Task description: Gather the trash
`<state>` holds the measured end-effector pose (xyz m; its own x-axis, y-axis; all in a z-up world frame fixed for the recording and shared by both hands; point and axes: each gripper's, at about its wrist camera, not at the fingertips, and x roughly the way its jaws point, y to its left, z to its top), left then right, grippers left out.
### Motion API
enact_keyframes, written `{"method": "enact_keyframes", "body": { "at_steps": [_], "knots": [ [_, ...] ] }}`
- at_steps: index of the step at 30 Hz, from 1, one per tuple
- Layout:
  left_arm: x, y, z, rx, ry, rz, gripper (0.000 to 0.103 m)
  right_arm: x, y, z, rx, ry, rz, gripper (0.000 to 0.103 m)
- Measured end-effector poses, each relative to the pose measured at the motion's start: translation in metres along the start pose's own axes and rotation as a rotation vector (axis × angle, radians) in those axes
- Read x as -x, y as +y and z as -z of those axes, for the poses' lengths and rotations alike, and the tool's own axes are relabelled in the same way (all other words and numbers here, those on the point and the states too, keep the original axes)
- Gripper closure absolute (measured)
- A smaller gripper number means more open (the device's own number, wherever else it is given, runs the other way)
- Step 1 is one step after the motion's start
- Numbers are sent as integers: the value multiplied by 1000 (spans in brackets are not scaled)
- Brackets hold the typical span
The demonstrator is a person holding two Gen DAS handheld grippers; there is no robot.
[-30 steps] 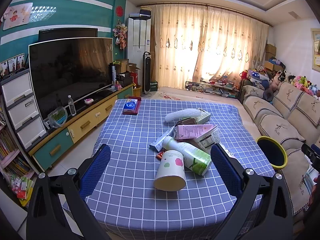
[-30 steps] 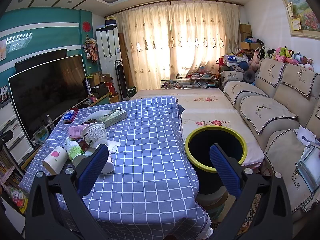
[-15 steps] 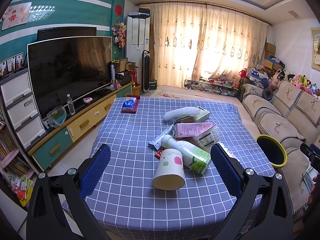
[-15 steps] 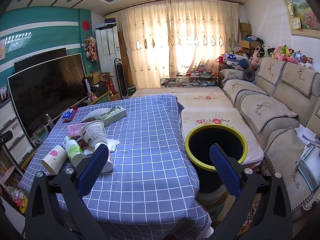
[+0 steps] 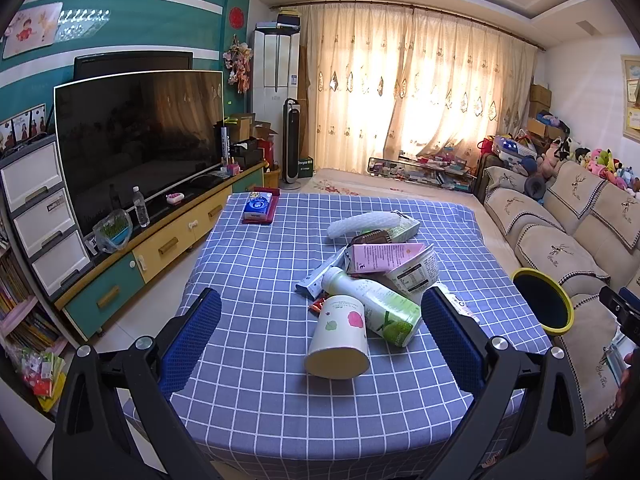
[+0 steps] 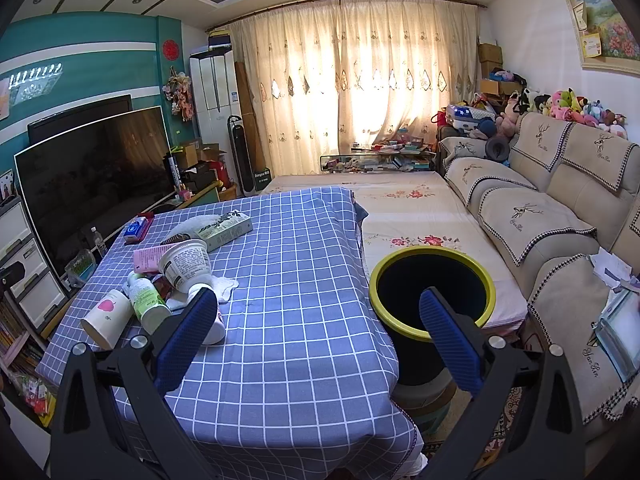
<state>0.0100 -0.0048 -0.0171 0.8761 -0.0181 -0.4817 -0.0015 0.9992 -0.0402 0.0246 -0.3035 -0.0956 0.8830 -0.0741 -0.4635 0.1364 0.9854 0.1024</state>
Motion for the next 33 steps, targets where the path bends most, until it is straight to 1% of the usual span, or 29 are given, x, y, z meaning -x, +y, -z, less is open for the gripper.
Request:
{"method": "enact_keyframes", "body": {
  "at_steps": [13, 17, 22, 24, 26, 28, 30, 31, 32, 33],
  "knots": [
    [-5, 0, 0, 5, 17, 7, 4, -7, 0, 2, 2, 14, -3, 6],
    [-11, 2, 1, 17, 30, 13, 4, -16, 7, 2, 12, 28, -32, 6],
    [-23, 2, 6, 24, 50, 23, 4, -42, 35, 4, 67, 72, -97, 6],
    [-28, 3, 8, 24, 51, 26, 4, -56, 49, 6, 85, 87, -152, 7],
    [-33, 3, 10, 22, 54, 31, 4, -74, 65, 10, 118, 114, -180, 7],
    [-39, 3, 11, 19, 58, 40, 4, -92, 76, 15, 137, 149, -209, 7],
    [-44, 4, 13, 14, 58, 43, 4, -113, 87, 20, 138, 206, -251, 7],
    [-47, 4, 13, 10, 56, 41, 4, -121, 91, 22, 140, 226, -269, 10],
    [-50, 4, 13, 5, 54, 38, 4, -133, 96, 25, 148, 253, -276, 15],
    [-53, 4, 13, 3, 51, 32, 4, -141, 101, 27, 155, 272, -277, 17]
  ]
}}
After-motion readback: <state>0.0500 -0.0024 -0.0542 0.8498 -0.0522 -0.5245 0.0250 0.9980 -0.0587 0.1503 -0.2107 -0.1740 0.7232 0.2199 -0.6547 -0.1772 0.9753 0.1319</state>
